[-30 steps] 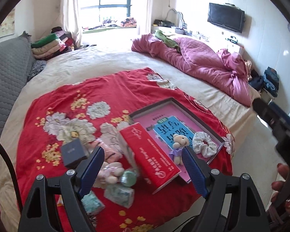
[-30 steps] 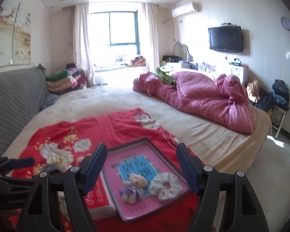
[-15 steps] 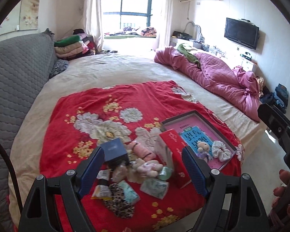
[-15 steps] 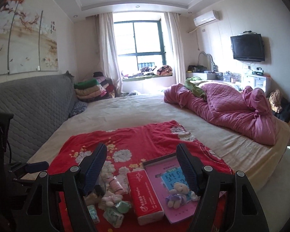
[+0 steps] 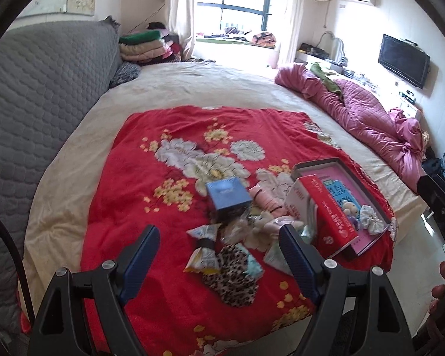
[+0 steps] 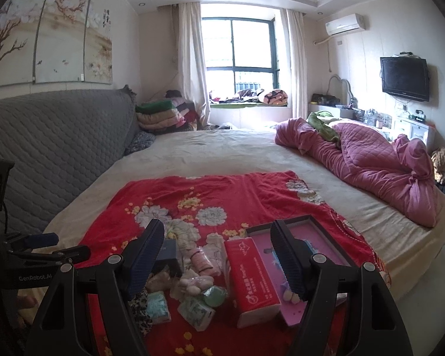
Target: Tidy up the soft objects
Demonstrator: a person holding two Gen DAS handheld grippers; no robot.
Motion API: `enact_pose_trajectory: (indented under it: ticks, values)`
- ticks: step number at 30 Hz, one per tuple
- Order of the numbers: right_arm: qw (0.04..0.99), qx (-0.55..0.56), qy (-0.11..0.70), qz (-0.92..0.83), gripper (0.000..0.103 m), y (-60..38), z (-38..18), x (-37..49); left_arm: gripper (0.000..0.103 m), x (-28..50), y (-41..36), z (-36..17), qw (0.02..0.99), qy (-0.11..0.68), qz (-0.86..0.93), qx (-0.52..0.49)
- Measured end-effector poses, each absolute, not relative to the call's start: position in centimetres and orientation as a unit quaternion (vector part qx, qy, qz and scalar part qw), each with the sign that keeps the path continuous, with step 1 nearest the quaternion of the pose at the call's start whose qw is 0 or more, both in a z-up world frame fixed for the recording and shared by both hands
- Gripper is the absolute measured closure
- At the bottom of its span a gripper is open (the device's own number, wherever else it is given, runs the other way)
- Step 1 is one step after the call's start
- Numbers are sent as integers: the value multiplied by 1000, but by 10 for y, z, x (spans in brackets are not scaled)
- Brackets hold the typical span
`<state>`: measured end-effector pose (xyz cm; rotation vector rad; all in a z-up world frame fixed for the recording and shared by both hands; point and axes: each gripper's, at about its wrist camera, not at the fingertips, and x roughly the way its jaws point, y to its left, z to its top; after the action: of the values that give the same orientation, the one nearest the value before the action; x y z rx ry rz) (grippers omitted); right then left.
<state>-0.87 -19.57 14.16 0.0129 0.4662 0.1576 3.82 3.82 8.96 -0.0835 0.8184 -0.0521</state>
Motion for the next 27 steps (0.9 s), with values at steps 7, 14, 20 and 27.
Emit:
enact_pose_trajectory:
  ticks: [7,14,20,27]
  values:
    - [962,-12,258,92,28,-176,116,-8,21,33,56,64,907,418,-12,-48]
    - [953,-31,288,91,28,-166,81,-9,21,32,56,38,890,448,-35,-74]
    - [946,-52,309,87,28,-161,49,-12,21,29,54,16,877,469,-37,-94]
    - [935,-48,337,94,28,-159,20,-11,21,27,41,-6,872,480,-38,-82]
